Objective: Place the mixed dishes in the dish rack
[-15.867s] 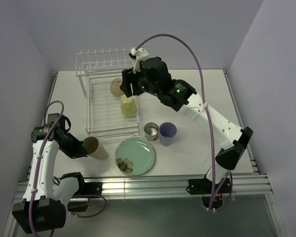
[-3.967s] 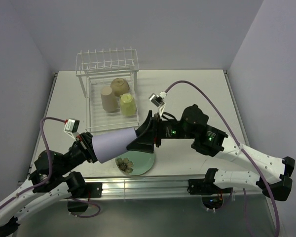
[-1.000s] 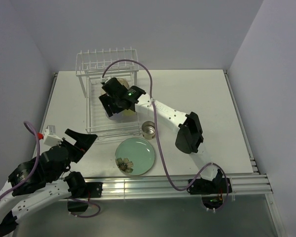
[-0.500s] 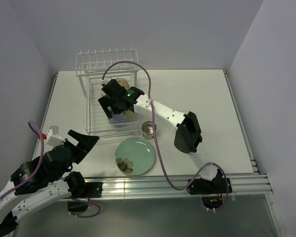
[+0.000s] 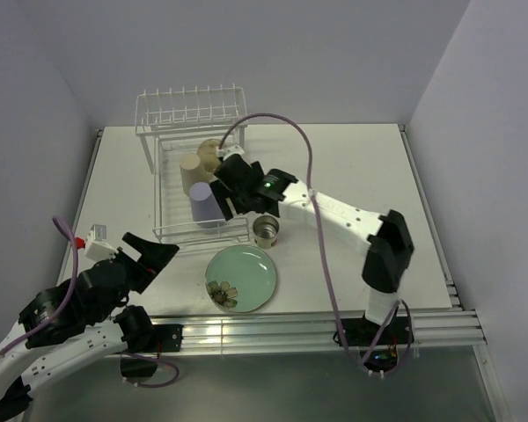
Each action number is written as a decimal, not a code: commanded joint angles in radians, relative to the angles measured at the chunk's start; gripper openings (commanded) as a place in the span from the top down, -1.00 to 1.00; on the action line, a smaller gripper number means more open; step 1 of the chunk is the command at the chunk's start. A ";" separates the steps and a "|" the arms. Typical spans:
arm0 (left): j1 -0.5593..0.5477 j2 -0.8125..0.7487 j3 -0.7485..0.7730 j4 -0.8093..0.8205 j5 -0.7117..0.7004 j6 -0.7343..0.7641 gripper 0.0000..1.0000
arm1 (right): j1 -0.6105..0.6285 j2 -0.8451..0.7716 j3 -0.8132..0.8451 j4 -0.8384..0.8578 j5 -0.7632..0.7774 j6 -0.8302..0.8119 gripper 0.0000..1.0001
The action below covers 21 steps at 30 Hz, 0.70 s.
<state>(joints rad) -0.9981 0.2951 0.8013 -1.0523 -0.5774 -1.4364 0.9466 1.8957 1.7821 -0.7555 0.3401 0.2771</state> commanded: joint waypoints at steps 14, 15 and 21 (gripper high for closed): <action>0.000 0.055 -0.047 0.115 0.080 0.024 -0.86 | -0.037 -0.308 -0.532 0.209 0.114 0.114 -0.50; 0.000 0.059 -0.047 0.118 0.082 0.025 -0.86 | -0.054 -0.302 -0.536 0.217 0.112 0.120 -0.49; 0.000 0.050 -0.050 0.103 0.086 0.022 -0.86 | -0.120 -0.258 -0.553 0.260 0.051 0.119 -0.38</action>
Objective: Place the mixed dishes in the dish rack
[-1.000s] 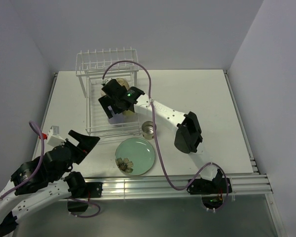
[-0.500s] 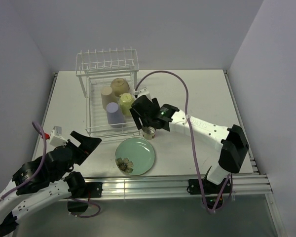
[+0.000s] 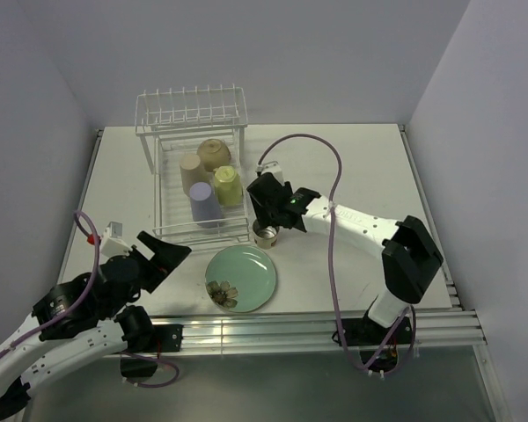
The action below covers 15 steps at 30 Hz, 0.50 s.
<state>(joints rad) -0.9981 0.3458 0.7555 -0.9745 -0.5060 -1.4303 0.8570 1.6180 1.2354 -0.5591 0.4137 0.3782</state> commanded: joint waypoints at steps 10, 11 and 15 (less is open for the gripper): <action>0.000 0.045 0.015 0.077 0.072 0.109 -0.86 | -0.118 0.099 -0.086 0.168 -0.234 0.041 0.58; 0.000 0.068 0.021 0.088 0.080 0.123 -0.86 | -0.124 0.092 -0.105 0.183 -0.248 0.045 0.68; 0.000 0.120 0.033 0.161 0.136 0.203 -0.86 | -0.145 0.036 -0.131 0.185 -0.277 0.060 1.00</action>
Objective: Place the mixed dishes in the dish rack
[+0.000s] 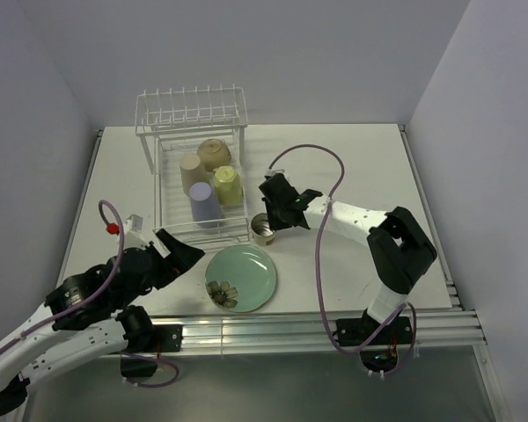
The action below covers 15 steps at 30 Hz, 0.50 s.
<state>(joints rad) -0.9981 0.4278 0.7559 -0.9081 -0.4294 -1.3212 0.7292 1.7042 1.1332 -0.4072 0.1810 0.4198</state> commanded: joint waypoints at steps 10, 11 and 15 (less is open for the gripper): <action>0.000 0.072 -0.004 0.404 0.274 0.345 -0.98 | -0.146 -0.460 -0.122 -0.036 -0.254 0.066 1.00; 0.000 0.063 -0.012 0.435 0.294 0.374 -0.99 | -0.161 -0.529 -0.137 -0.033 -0.349 0.069 1.00; 0.000 0.019 -0.049 0.566 0.383 0.433 -0.98 | -0.238 -0.661 -0.228 0.007 -0.623 0.103 1.00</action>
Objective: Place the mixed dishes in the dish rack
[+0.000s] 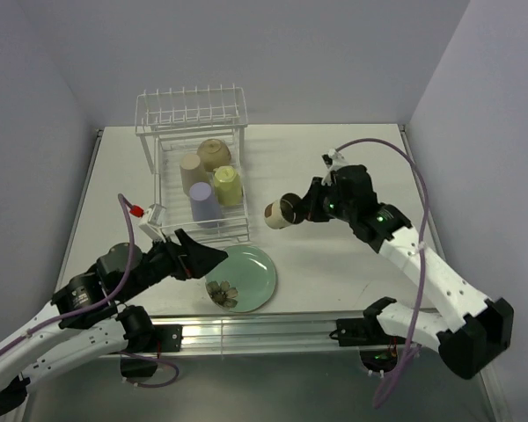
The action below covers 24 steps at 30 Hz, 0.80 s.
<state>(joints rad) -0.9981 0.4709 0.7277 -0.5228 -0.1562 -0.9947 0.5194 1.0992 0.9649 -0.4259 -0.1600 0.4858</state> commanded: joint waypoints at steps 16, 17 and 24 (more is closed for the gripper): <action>0.000 -0.005 -0.040 0.349 0.331 0.237 -0.99 | -0.075 -0.183 -0.440 1.070 -0.934 0.895 1.00; 0.000 -0.003 -0.043 0.351 0.334 0.234 -0.98 | -0.075 -0.179 -0.445 1.154 -0.944 0.928 1.00; 0.000 0.018 -0.067 0.422 0.365 0.206 -0.99 | -0.053 -0.168 -0.420 1.164 -0.941 0.953 1.00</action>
<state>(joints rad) -0.9981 0.4763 0.6693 -0.1810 0.1707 -0.7975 0.4534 0.9432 0.5228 0.6144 -1.0679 1.3716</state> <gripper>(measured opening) 0.992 0.100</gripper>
